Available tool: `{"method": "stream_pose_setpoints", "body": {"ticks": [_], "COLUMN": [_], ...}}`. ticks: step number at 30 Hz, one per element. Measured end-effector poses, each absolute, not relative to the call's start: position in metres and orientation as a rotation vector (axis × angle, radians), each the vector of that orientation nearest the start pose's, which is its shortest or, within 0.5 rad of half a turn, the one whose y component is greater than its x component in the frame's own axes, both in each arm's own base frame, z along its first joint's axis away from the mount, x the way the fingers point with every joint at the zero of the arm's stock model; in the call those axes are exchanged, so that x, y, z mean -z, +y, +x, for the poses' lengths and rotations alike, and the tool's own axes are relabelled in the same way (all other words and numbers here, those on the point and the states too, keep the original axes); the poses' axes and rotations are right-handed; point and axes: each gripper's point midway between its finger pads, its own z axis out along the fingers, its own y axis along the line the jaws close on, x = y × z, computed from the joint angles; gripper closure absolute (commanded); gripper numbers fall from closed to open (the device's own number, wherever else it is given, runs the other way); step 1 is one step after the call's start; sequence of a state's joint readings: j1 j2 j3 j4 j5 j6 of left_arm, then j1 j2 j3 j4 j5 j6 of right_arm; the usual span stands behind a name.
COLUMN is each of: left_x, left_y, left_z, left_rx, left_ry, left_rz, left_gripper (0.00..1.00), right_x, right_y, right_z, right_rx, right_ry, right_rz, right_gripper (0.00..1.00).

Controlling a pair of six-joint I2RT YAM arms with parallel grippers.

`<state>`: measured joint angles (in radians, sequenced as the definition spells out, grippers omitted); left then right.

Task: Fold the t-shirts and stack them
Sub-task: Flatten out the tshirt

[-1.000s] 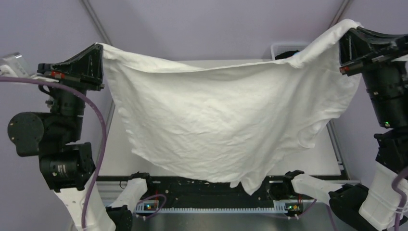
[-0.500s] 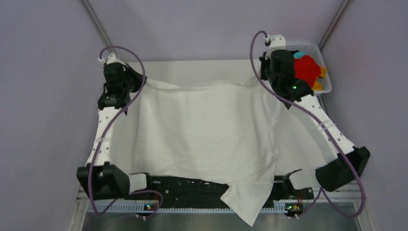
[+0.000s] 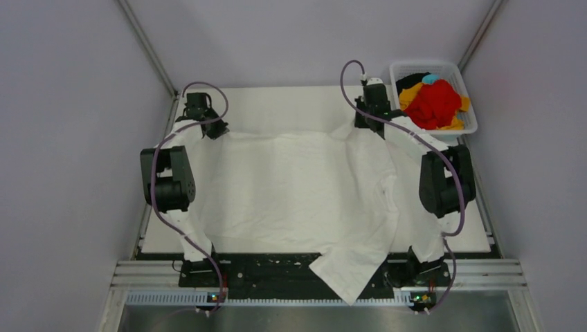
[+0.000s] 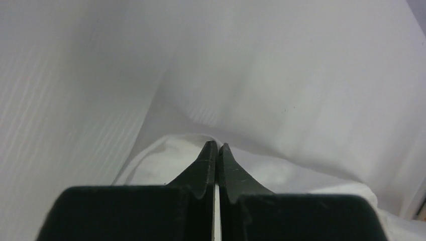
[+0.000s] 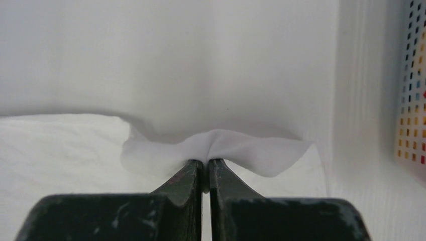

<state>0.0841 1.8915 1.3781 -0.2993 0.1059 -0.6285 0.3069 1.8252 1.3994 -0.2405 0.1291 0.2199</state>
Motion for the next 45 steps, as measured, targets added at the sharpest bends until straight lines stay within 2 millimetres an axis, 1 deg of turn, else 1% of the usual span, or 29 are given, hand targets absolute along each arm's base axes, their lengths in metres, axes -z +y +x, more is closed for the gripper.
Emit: {"method": "stream_pose_setpoints", "body": {"ticks": [3,5,6,7,8,9,10,11,12,13,14,16,17,18,20,22,23,25,27,29,30,32,35,38,40,42,45], "left_x": [-0.093,-0.092,-0.091,-0.091,-0.091,-0.092,-0.092,-0.093,-0.095,-0.098,-0.099,-0.104,-0.106,-0.109,-0.115,-0.121,-0.124,-0.128,-0.132,-0.135,-0.136,-0.137,-0.127,-0.106,-0.088,-0.075,-0.058], "left_y": [-0.002,-0.002,-0.002,-0.002,-0.002,-0.002,-0.003,-0.003,-0.004,-0.005,-0.005,-0.006,-0.007,-0.008,-0.010,-0.013,-0.015,-0.019,-0.027,-0.040,-0.049,-0.069,-0.092,-0.109,-0.112,-0.109,-0.100], "left_z": [0.516,0.526,0.533,0.539,0.548,0.557,0.565,0.573,0.583,0.594,0.600,0.608,0.608,0.608,0.607,0.598,0.592,0.574,0.556,0.540,0.535,0.533,0.534,0.535,0.535,0.536,0.539], "left_rx": [0.402,0.412,0.418,0.423,0.433,0.444,0.451,0.463,0.480,0.503,0.512,0.528,0.534,0.540,0.551,0.558,0.559,0.554,0.551,0.566,0.583,0.625,0.664,0.680,0.675,0.657,0.620], "left_ry": [2.259,2.251,2.246,2.243,2.235,2.227,2.221,2.211,2.197,2.181,2.173,2.161,2.159,2.156,2.149,2.154,2.159,2.173,2.192,2.205,2.214,2.225,2.252,2.294,2.324,2.339,2.346], "left_rz": [-0.789,-0.792,-0.797,-0.801,-0.804,-0.805,-0.804,-0.802,-0.806,-0.822,-0.818,-0.818,-0.818,-0.818,-0.813,-0.809,-0.808,-0.804,-0.791,-0.755,-0.732,-0.683,-0.638,-0.621,-0.636,-0.661,-0.698], "left_gripper": [1.00,1.00,0.97,0.88,0.73,0.49,0.13,0.02,0.01,0.01,0.01,0.01,0.01,0.01,0.01,0.01,0.01,0.01,0.01,0.01,0.01,0.01,0.01,0.01,0.01,0.01,0.01], "right_x": [-0.133,-0.133,-0.133,-0.133,-0.132,-0.130,-0.129,-0.124,-0.120,-0.114,-0.109,-0.102,-0.100,-0.100,-0.102,-0.106,-0.107,-0.106,-0.105,-0.103,-0.100,-0.095,-0.086,-0.081,-0.078,-0.072,-0.054], "right_y": [0.142,0.142,0.142,0.142,0.142,0.141,0.141,0.140,0.139,0.138,0.137,0.134,0.132,0.130,0.128,0.125,0.124,0.124,0.128,0.135,0.139,0.144,0.148,0.148,0.148,0.148,0.148], "right_z": [0.505,0.518,0.524,0.531,0.539,0.547,0.554,0.562,0.570,0.579,0.590,0.605,0.611,0.612,0.609,0.603,0.596,0.572,0.547,0.529,0.524,0.519,0.512,0.512,0.514,0.516,0.517], "right_rx": [-0.170,-0.176,-0.177,-0.177,-0.178,-0.176,-0.177,-0.176,-0.182,-0.185,-0.193,-0.206,-0.210,-0.213,-0.224,-0.239,-0.247,-0.272,-0.325,-0.391,-0.419,-0.463,-0.494,-0.498,-0.499,-0.496,-0.491], "right_ry": [2.226,2.215,2.211,2.205,2.197,2.191,2.185,2.182,2.183,2.186,2.188,2.200,2.206,2.213,2.226,2.233,2.236,2.272,2.301,2.318,2.326,2.337,2.363,2.365,2.363,2.369,2.400], "right_rz": [-0.008,0.006,0.013,0.020,0.033,0.050,0.064,0.082,0.103,0.123,0.141,0.182,0.193,0.200,0.208,0.210,0.211,0.202,0.188,0.180,0.179,0.180,0.188,0.198,0.205,0.209,0.225], "right_gripper": [1.00,0.98,0.95,0.91,0.86,0.76,0.63,0.42,0.18,0.10,0.08,0.07,0.04,0.01,0.01,0.01,0.01,0.01,0.01,0.01,0.01,0.01,0.01,0.01,0.01,0.01,0.01]}}
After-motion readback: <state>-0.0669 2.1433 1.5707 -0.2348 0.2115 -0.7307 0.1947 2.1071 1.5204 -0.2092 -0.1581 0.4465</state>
